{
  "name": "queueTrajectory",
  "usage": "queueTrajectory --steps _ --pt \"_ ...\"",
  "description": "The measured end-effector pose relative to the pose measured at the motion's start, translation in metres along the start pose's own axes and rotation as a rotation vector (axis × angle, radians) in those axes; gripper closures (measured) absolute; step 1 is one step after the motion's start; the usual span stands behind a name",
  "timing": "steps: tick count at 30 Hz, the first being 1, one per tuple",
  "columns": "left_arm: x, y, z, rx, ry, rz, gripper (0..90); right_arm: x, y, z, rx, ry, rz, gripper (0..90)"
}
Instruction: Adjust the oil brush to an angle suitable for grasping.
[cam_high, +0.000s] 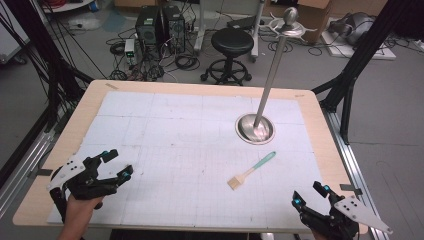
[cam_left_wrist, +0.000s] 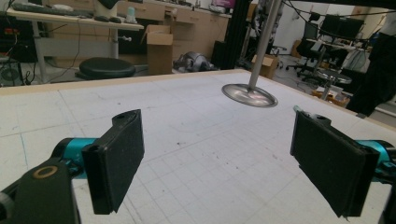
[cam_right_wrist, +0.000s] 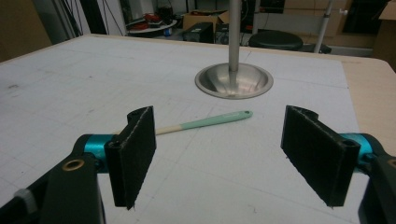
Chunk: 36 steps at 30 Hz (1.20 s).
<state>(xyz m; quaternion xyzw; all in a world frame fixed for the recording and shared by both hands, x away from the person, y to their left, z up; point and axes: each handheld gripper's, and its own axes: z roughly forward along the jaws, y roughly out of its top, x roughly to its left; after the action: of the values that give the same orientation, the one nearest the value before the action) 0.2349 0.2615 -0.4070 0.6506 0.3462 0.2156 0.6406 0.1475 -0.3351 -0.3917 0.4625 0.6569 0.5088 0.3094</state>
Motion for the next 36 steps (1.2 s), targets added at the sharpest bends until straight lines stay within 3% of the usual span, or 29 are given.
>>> queueTrajectory --steps 5,13,14,15,16,17,19,20,22,23,24,26,29,36 --pt "0.000 0.000 0.001 -0.002 0.003 -0.004 18.0 0.001 -0.001 0.003 0.003 0.007 0.005 25.1" --pt "0.000 -0.001 0.002 0.007 0.000 0.001 18.3 0.013 0.001 0.022 0.016 0.036 0.008 30.2" --pt "-0.001 -0.001 0.005 0.011 -0.009 0.003 18.3 0.017 0.002 0.030 0.020 0.089 -0.001 47.7" --pt "-0.002 -0.001 0.006 0.015 -0.014 0.005 18.3 0.019 0.002 0.036 0.024 0.118 -0.024 57.9" --pt "-0.002 -0.001 0.006 0.015 -0.014 0.005 18.4 0.019 0.002 0.036 0.024 0.118 -0.024 57.9" --pt "-0.003 -0.001 0.007 0.022 -0.024 0.011 18.6 0.024 0.002 0.049 0.062 0.149 -0.035 77.5" --pt "-0.005 -0.003 0.009 0.036 -0.037 0.024 18.9 0.028 0.001 0.063 0.108 0.151 -0.038 89.1" --pt "-0.005 -0.003 0.009 0.036 -0.037 0.024 18.9 0.028 0.001 0.063 0.108 0.151 -0.038 89.1" --pt "-0.005 -0.005 0.009 0.043 -0.039 0.017 19.1 0.032 -0.004 0.085 0.199 0.146 -0.058 89.2" --pt "-0.005 -0.005 0.009 0.043 -0.039 0.017 19.1 0.032 -0.004 0.085 0.199 0.146 -0.058 89.2" --pt "-0.005 -0.005 0.009 0.047 -0.040 0.018 19.1 0.037 -0.007 0.099 0.249 0.156 -0.072 89.2" --pt "-0.005 -0.005 0.009 0.045 -0.037 0.014 19.1 0.043 -0.009 0.112 0.295 0.171 -0.080 89.2" --pt "-0.004 -0.005 0.008 0.048 -0.034 0.011 19.2 0.052 -0.011 0.126 0.340 0.183 -0.120 89.1" --pt "-0.002 -0.006 0.009 0.052 -0.029 0.003 19.5 0.059 -0.015 0.141 0.400 0.206 -0.136 89.1"
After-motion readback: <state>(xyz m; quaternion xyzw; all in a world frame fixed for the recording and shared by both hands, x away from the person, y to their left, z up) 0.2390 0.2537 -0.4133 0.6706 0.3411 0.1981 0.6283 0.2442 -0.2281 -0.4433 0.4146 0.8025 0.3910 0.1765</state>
